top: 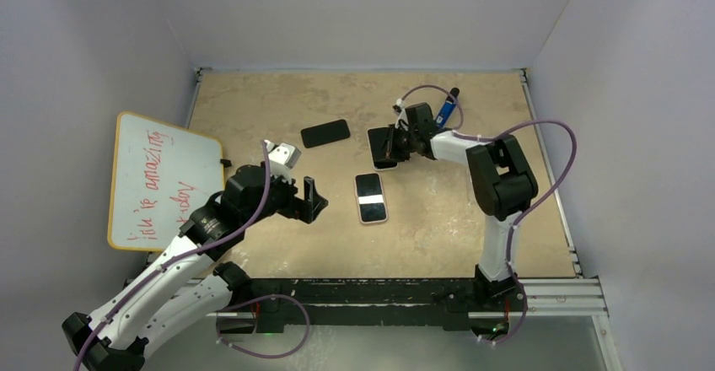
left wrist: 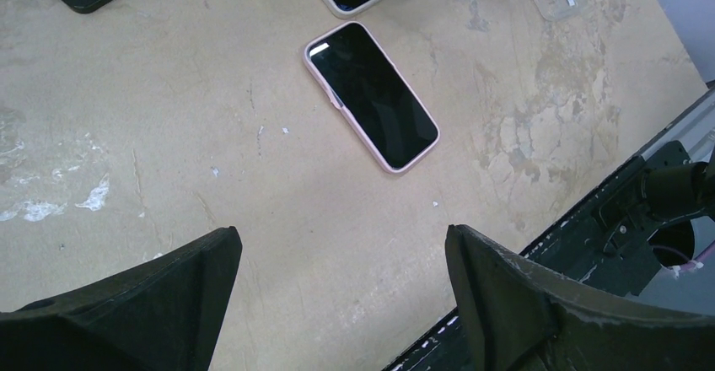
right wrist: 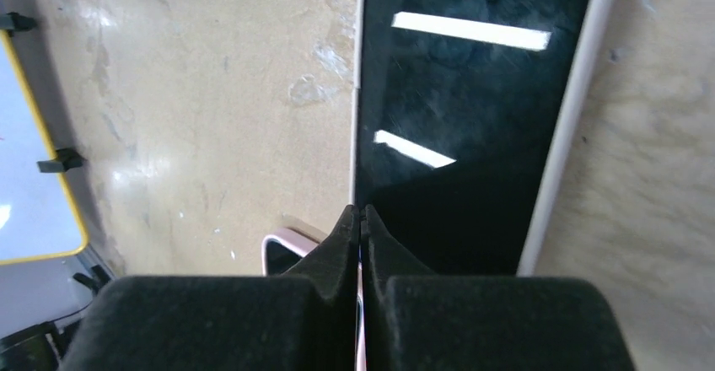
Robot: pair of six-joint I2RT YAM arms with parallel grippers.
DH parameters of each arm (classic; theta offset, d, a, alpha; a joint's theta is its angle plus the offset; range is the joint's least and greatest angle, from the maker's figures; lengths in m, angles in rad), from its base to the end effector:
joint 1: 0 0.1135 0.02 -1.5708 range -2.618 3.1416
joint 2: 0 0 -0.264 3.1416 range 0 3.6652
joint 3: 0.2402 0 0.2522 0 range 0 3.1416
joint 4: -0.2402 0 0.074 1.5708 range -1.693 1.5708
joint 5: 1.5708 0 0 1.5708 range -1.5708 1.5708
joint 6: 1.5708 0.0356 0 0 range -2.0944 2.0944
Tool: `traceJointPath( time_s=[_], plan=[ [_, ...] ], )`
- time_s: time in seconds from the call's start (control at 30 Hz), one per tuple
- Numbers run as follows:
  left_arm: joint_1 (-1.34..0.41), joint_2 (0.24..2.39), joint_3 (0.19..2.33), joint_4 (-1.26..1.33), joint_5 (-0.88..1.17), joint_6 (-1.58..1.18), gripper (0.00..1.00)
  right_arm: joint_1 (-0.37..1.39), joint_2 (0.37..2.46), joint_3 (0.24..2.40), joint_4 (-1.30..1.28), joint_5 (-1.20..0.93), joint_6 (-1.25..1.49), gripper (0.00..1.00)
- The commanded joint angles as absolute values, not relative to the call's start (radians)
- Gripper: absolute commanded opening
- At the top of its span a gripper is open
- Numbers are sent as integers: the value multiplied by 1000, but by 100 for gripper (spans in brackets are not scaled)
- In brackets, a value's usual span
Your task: Put the phone into the phone case
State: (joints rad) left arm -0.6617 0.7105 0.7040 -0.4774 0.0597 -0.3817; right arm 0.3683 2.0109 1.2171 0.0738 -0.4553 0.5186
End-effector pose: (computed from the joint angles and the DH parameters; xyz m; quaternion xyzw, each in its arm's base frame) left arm 0.1266 -0.1013 0.2931 0.1347 0.8450 -0.2797 0.4354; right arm 0.3924 0.1682 0.1499 -0.0262 0.8919 0.3582 0.2750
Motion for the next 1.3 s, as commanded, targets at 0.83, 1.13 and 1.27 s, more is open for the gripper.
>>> traceJointPath(
  time_s=[0.83,1.13,1.27],
  plan=[
    [-662,706,733,-469,22,-383,96,235,1693,1123,-321,375,282,47],
    [-662,670,727,-461,23,-383,96,138,1772,1165,-382,276,297,49],
    [-662,677,729,-461,27,-383,96,120,1769,1153,-371,249,289,49]
  ],
)
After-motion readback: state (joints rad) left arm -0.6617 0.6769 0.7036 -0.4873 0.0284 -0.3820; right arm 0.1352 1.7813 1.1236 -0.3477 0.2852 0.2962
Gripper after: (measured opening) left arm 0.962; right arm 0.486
